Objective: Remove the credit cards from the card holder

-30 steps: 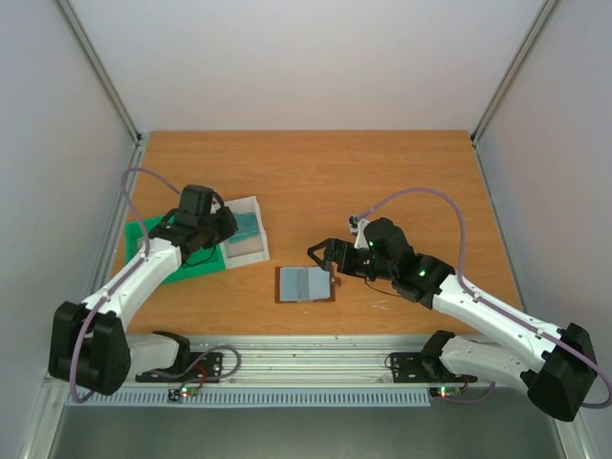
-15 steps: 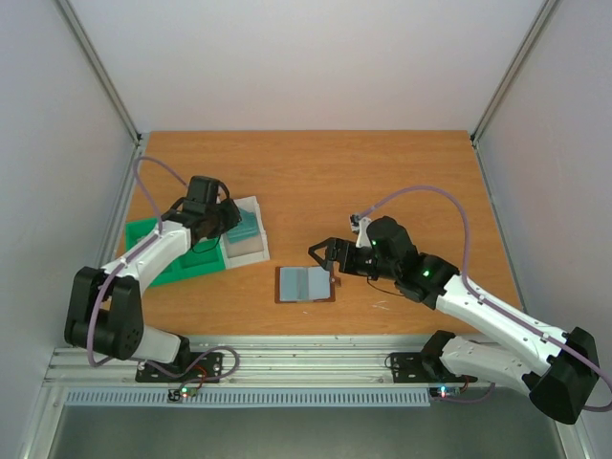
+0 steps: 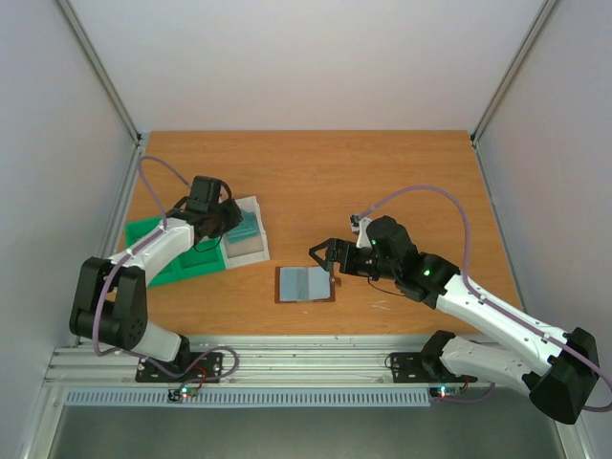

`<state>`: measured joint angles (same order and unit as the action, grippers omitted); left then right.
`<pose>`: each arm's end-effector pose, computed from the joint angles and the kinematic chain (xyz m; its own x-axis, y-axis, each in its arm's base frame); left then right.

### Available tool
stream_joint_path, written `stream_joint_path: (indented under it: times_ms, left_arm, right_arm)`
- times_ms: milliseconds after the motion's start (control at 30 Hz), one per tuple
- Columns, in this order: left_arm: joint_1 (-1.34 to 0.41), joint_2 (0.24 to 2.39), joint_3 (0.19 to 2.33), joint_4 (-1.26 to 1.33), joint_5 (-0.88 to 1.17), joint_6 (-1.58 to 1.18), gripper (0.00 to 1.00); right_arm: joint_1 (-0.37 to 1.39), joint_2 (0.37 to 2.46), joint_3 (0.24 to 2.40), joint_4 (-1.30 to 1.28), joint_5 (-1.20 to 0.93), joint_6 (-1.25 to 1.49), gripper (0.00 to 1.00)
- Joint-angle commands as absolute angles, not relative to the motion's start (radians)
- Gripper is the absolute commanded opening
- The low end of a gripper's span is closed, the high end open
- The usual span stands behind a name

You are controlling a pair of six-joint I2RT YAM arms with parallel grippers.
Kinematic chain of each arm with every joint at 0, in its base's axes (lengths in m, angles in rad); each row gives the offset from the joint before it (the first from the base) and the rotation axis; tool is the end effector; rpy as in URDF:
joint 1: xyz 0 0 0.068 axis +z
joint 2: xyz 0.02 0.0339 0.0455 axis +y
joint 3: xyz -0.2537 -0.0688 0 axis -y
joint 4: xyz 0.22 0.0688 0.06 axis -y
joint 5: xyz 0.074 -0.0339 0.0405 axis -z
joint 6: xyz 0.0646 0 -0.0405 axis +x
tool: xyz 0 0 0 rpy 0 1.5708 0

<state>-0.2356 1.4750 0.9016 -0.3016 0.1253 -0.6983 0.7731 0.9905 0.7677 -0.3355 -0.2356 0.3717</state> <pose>0.2914 -0.0783 0.1911 -0.7706 -0.4710 -0.4293 -0.2428 0.8398 -0.4856 0.1503 0.1678 0.2631 -0.6514 -0.1421 -0.7453 -0.6270 0.6540 0.4233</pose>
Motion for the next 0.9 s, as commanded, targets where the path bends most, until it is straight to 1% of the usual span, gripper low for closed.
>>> stream_joint_path:
  times_ms: [0, 133, 267, 633, 867]
  left_arm:
    - [-0.231, 1.496, 0.922, -0.244, 0.103, -0.677, 0.0]
    - [-0.232, 1.515, 0.926, -0.243, 0.105, -0.676, 0.01]
    - [-0.231, 1.527, 0.928, -0.246, 0.085, -0.674, 0.03]
    - [-0.231, 1.541, 0.928, -0.233, 0.044, -0.676, 0.02]
    - [-0.232, 1.554, 0.928, -0.238, 0.022, -0.677, 0.07]
  right_arm:
    - [0.768, 0.976, 0.798, -0.351, -0.223, 0.352, 0.98]
    - [0.768, 0.976, 0.797, -0.357, -0.219, 0.35, 0.99]
    - [0.768, 0.978, 0.803, -0.36, -0.222, 0.347, 0.98]
    - [0.768, 0.964, 0.803, -0.373, -0.214, 0.344, 0.99]
    - [0.768, 0.963, 0.8, -0.373, -0.215, 0.335, 0.98]
